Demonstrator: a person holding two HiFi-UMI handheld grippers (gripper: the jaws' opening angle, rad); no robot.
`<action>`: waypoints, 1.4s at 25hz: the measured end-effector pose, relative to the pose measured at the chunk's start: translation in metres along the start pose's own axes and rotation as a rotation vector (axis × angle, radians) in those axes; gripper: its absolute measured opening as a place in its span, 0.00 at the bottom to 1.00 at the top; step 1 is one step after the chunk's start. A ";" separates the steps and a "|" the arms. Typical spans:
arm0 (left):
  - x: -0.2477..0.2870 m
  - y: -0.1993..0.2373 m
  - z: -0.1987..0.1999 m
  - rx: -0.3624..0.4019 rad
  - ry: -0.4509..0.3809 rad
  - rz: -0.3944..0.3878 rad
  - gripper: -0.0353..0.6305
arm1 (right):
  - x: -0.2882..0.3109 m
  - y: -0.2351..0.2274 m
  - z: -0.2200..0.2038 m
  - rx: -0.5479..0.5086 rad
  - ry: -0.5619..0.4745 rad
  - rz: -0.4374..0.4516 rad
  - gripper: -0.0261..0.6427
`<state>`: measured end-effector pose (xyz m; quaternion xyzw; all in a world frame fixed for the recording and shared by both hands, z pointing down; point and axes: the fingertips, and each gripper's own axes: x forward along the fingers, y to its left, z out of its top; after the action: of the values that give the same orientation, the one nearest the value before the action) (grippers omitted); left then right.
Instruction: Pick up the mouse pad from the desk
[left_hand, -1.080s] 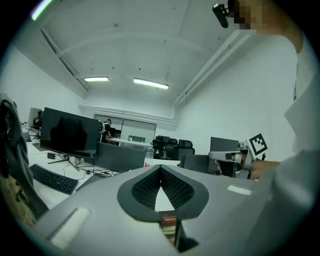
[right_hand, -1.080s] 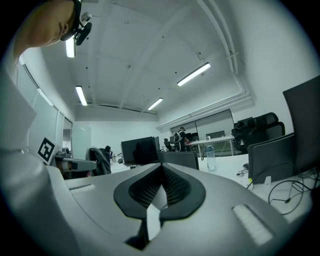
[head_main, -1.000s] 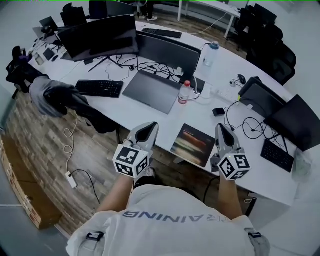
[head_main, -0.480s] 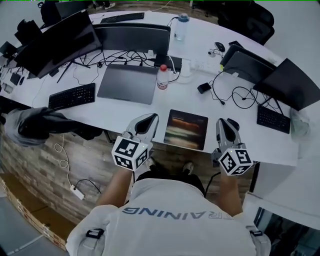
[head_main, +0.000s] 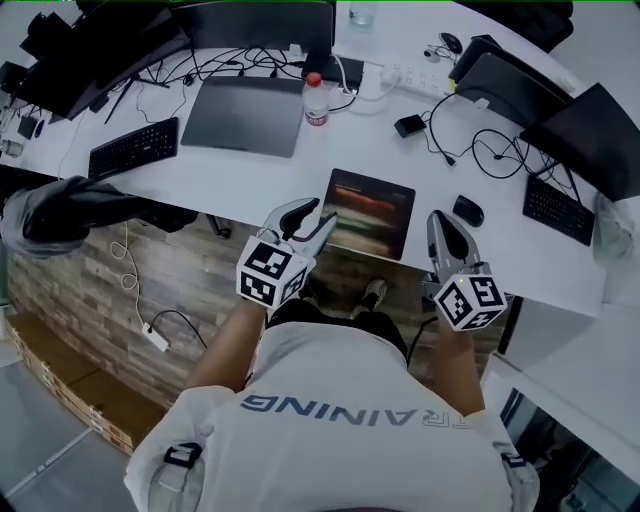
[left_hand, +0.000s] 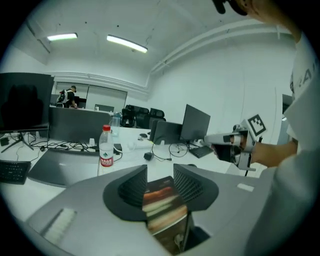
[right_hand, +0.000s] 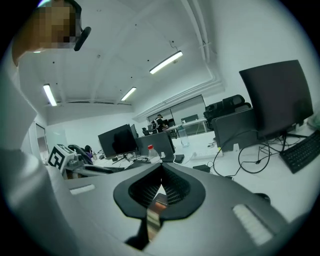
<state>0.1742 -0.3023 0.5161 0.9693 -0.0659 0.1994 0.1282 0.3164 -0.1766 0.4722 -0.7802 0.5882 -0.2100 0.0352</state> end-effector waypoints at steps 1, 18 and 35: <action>0.006 -0.001 -0.013 0.015 0.034 -0.001 0.32 | 0.001 0.001 -0.004 0.005 0.010 0.010 0.05; 0.077 0.022 -0.204 0.174 0.564 0.003 0.46 | 0.008 -0.002 -0.054 0.050 0.130 0.024 0.06; 0.081 0.009 -0.225 0.128 0.692 0.023 0.29 | 0.004 -0.019 -0.067 0.087 0.149 0.028 0.06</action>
<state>0.1633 -0.2552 0.7503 0.8496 -0.0169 0.5212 0.0796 0.3098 -0.1612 0.5399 -0.7517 0.5905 -0.2924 0.0283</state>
